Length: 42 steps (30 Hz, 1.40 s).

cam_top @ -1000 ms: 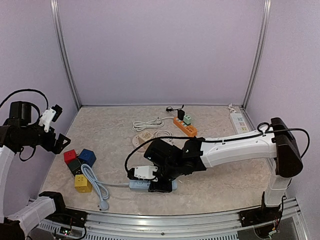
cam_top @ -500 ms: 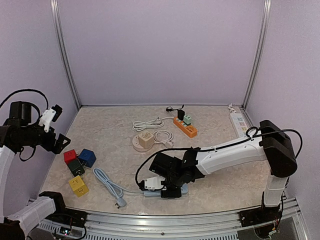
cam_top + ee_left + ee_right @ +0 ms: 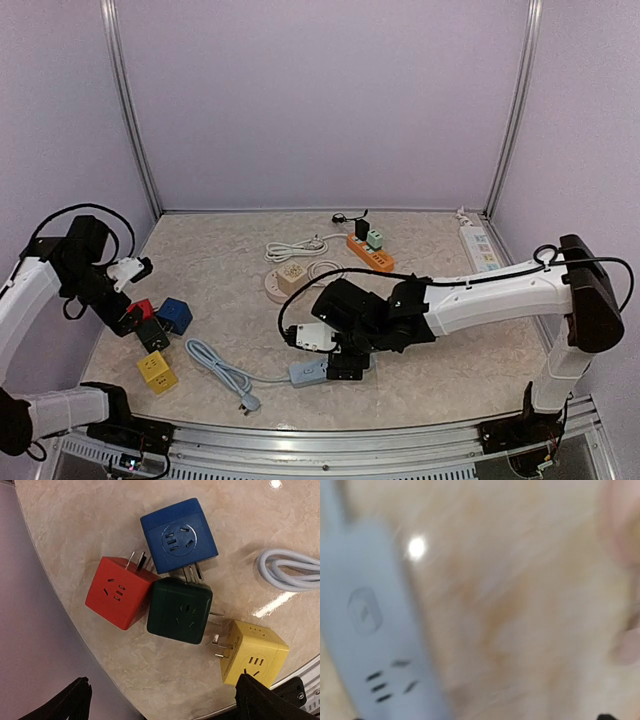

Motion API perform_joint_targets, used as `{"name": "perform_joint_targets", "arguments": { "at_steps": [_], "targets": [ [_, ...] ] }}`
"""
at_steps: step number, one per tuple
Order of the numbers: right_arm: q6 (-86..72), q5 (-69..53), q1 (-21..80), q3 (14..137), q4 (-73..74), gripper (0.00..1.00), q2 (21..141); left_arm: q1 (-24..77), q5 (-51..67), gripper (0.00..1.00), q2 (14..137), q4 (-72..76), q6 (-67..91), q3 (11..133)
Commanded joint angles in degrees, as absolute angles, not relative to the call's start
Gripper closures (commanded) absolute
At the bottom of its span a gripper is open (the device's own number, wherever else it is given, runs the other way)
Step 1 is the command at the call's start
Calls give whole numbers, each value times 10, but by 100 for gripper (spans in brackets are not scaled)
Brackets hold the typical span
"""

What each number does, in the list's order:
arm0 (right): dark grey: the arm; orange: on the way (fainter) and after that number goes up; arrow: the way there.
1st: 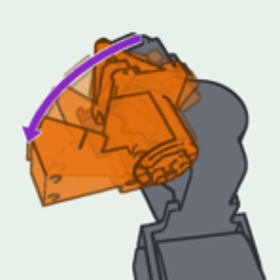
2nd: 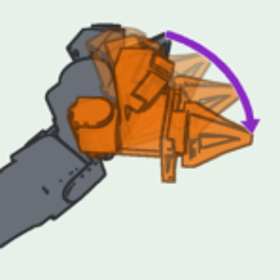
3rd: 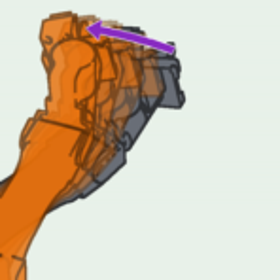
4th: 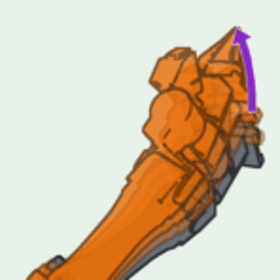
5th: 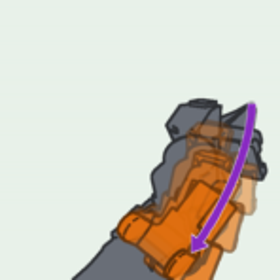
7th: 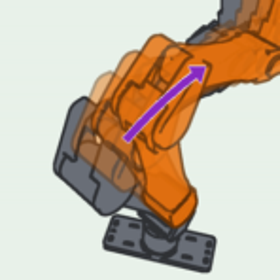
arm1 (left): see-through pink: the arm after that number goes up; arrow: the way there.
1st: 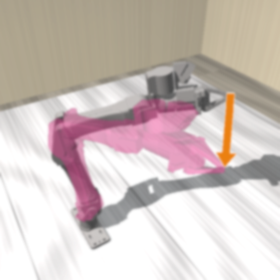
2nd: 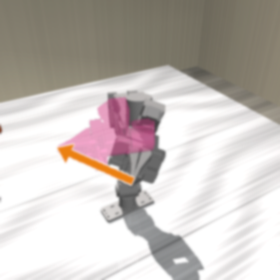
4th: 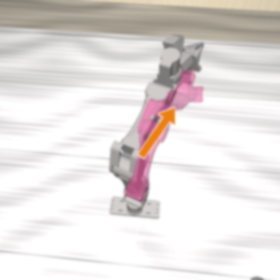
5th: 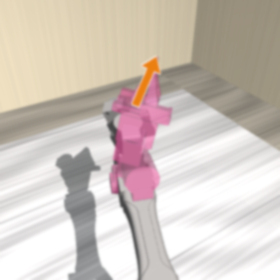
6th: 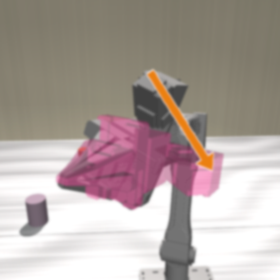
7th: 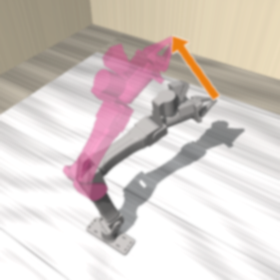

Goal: Insert the plug

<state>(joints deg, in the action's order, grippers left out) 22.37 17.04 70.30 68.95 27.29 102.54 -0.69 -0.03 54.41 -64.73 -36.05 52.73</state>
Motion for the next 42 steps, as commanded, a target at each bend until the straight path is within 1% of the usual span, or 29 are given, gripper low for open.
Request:
{"name": "perform_joint_targets", "arguments": {
  "at_steps": [1,3,5,7,10,12,14,19,21,25,28,31,35,42],
  "targets": [
    [191,197,699,669,172,0,945,-4,-70,1,586,-676,-375,527],
    [165,222,696,646,106,0,912,-21,-73,1,610,-661,-368,534],
    [125,209,679,627,59,0,882,-59,-52,2,634,-650,-368,554],
    [72,164,653,615,33,0,858,-94,-38,3,665,-635,-366,579],
    [6,84,612,609,18,0,847,-110,-32,4,711,-610,-378,596],
    [1,61,603,613,20,0,853,-112,-20,8,730,-595,-403,601],
    [3,46,603,617,25,0,860,-116,-4,11,742,-587,-481,599],
    [3,19,603,626,39,0,867,-165,55,5,711,-533,-765,552],
    [1,7,603,624,34,0,868,-165,59,5,702,-500,-807,546],
    [-15,1,603,617,22,0,870,-157,65,6,759,-560,-816,588],
    [-21,2,603,612,24,0,869,-156,53,4,799,-568,-820,586],
    [-20,-13,603,608,25,0,867,-150,40,1,814,-553,-826,562],
    [-22,-22,603,608,20,0,870,-141,15,1,836,-511,-813,542],
    [-30,-41,603,609,20,0,880,-124,11,6,872,-452,-789,527]
  ]
}}
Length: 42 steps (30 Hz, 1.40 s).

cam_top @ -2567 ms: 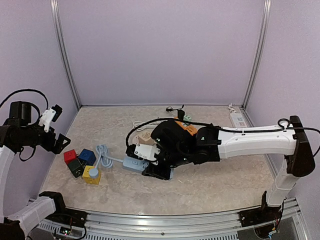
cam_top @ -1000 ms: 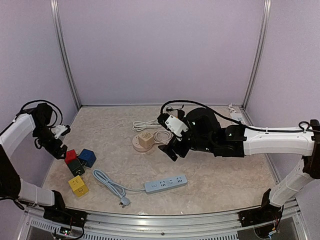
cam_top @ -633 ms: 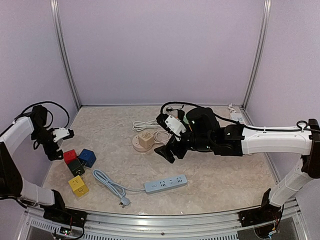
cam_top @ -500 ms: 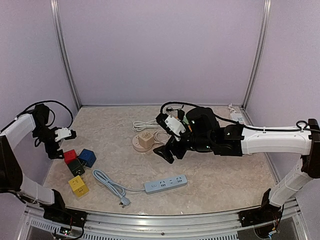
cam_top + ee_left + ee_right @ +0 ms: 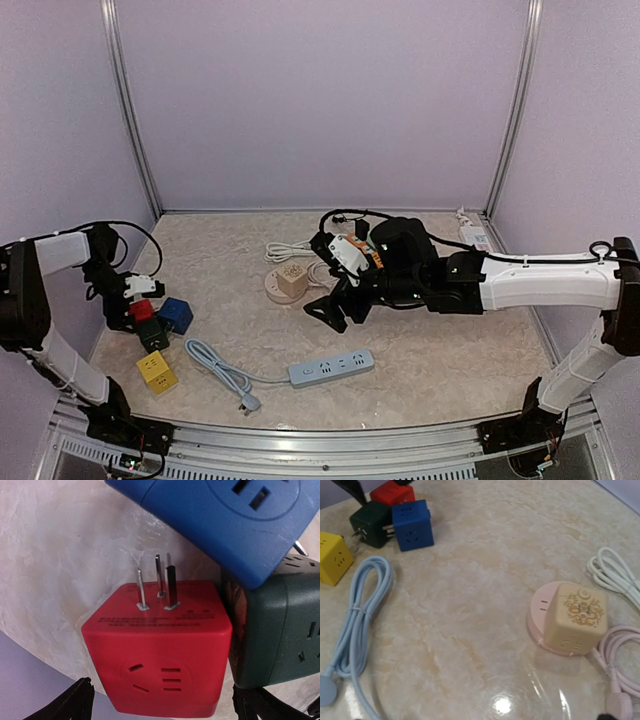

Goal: Insert the plug

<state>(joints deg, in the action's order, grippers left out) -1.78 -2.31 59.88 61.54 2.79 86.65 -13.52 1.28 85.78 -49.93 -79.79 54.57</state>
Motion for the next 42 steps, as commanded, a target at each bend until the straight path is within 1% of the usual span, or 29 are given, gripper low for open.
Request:
{"name": "perform_joint_targets", "arguments": {
  "at_steps": [1,4,7,10,13,15,16,20,22,26,28,31,34,37,39,42],
  "targets": [
    [-32,-43,603,608,19,0,880,-122,10,8,874,-444,-788,524],
    [-36,-49,602,610,21,0,884,-118,13,15,882,-433,-788,519],
    [-39,-54,603,612,23,0,886,-118,23,27,883,-440,-787,521],
    [-40,-54,603,613,24,0,886,-118,35,47,871,-466,-786,525],
    [-42,-57,603,612,21,0,881,-122,48,79,849,-493,-776,529],
    [-41,-58,603,607,10,0,870,-133,67,97,826,-497,-765,532],
    [-41,-58,602,604,3,0,864,-137,76,100,807,-495,-753,535],
    [-40,-38,603,594,-27,0,836,-150,98,100,749,-496,-655,576],
    [-40,-25,603,592,-36,0,821,-147,116,100,719,-510,-571,621],
    [-35,-9,602,592,-76,0,800,-115,203,100,673,-559,-400,735],
    [-30,-30,603,596,-117,0,796,-81,256,100,646,-570,-352,773],
    [-14,-90,603,634,-158,0,808,2,293,100,591,-575,-312,820],
    [-6,-151,605,713,-158,1,830,65,333,100,592,-642,-276,932],
    [31,-186,626,767,-174,2,852,138,334,100,584,-684,-283,1009],
    [57,-197,649,804,-172,2,877,173,355,100,579,-706,-309,1039],
    [84,-207,680,853,-176,1,912,190,406,100,555,-718,-348,1042]
  ]
}}
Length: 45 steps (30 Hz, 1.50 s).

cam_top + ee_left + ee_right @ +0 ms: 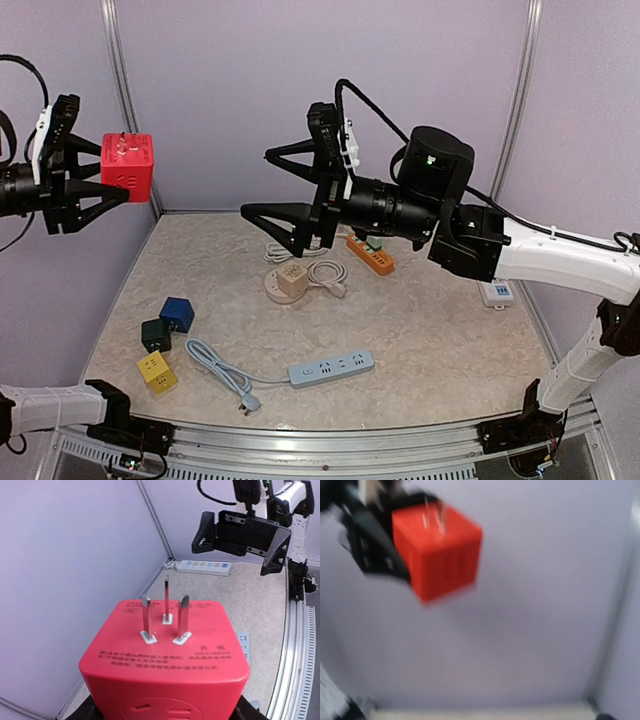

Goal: Insert the plug

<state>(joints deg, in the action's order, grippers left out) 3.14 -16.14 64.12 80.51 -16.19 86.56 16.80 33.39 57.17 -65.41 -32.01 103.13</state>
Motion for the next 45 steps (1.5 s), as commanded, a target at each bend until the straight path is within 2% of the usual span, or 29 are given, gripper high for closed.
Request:
{"name": "perform_joint_targets", "arguments": {
  "at_steps": [1,10,18,21,23,24,27,32,35,36,37,45],
  "targets": [
    [90,-207,690,871,-178,1,922,191,421,100,549,-716,-348,1041],
    [40,-199,718,1000,-177,0,1026,241,487,100,584,-723,-374,1032],
    [11,-211,718,1013,-203,1,1051,276,473,100,617,-738,-397,1046],
    [9,-227,718,1023,-197,5,1058,278,474,100,619,-737,-395,1036],
    [8,-230,718,1030,-188,11,1062,278,473,100,621,-734,-393,1037],
    [9,-231,718,1032,-183,18,1064,278,473,100,622,-732,-390,1037],
    [9,-239,718,1038,-174,32,1069,278,472,100,626,-728,-385,1039],
    [13,-265,718,1048,-147,65,1072,278,457,100,628,-735,-399,1025],
    [16,-274,717,1048,-135,76,1073,278,458,100,625,-737,-399,1023],
    [17,-277,718,1048,-131,85,1073,278,459,100,626,-735,-398,1023],
    [16,-274,717,1047,-131,100,1073,277,459,100,626,-735,-396,1023],
    [4,-265,711,1024,-126,100,1058,277,440,100,618,-731,-389,1001]
  ]
}}
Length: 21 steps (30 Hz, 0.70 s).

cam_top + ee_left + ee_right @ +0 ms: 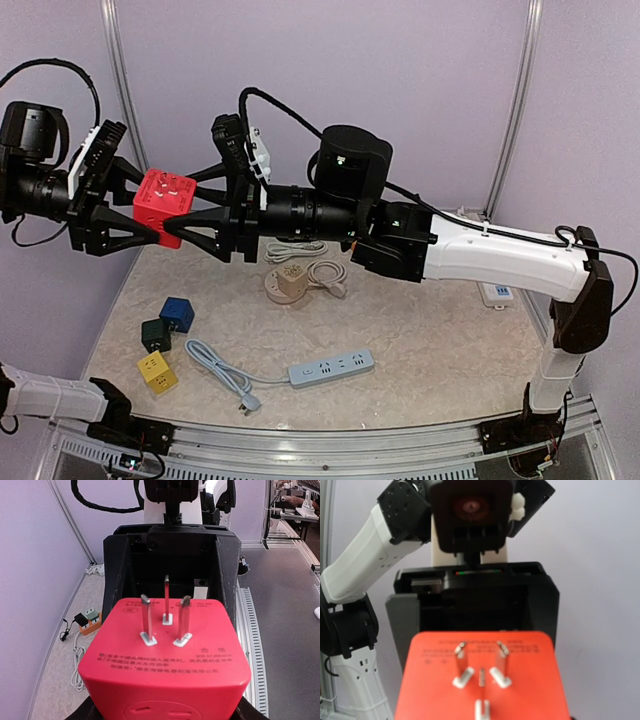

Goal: Insert the plug

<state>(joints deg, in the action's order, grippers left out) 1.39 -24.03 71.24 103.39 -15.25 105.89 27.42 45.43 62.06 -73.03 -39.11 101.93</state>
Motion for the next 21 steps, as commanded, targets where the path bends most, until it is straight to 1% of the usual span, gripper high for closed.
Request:
{"name": "perform_joint_targets", "arguments": {
  "at_steps": [1,6,7,8,9,10,11,14,15,16,17,18,19,20,21],
  "targets": [
    [1,-265,710,1023,-126,100,1056,277,437,100,617,-730,-387,998],
    [1,-263,708,1023,-114,100,1057,276,434,100,614,-724,-380,995],
    [-8,-263,708,1024,-112,100,1058,276,434,96,613,-724,-378,995],
    [-17,-261,708,1025,-109,100,1058,276,433,83,613,-725,-378,994],
    [-20,-259,707,1028,-106,100,1058,276,432,63,613,-725,-379,993],
    [-22,-257,707,1029,-102,100,1058,276,427,55,613,-724,-379,991],
    [-23,-256,707,1029,-100,100,1058,275,423,52,613,-724,-380,990],
    [-27,-254,707,1027,-99,100,1058,274,413,51,612,-723,-383,989],
    [-30,-253,707,1027,-97,100,1058,274,411,51,611,-721,-383,989],
    [-32,-252,706,1027,-97,100,1058,273,409,54,612,-721,-383,990],
    [-32,-252,706,1028,-97,100,1058,274,407,61,613,-720,-381,989],
    [-32,-252,706,1027,-96,100,1058,273,405,69,613,-719,-378,989],
    [-30,-250,706,1027,-95,100,1058,273,403,82,613,-716,-372,988],
    [-27,-244,706,1027,-93,100,1058,274,399,92,612,-709,-361,984],
    [-24,-234,706,1026,-91,100,1057,273,392,100,611,-699,-344,980]
  ]
}}
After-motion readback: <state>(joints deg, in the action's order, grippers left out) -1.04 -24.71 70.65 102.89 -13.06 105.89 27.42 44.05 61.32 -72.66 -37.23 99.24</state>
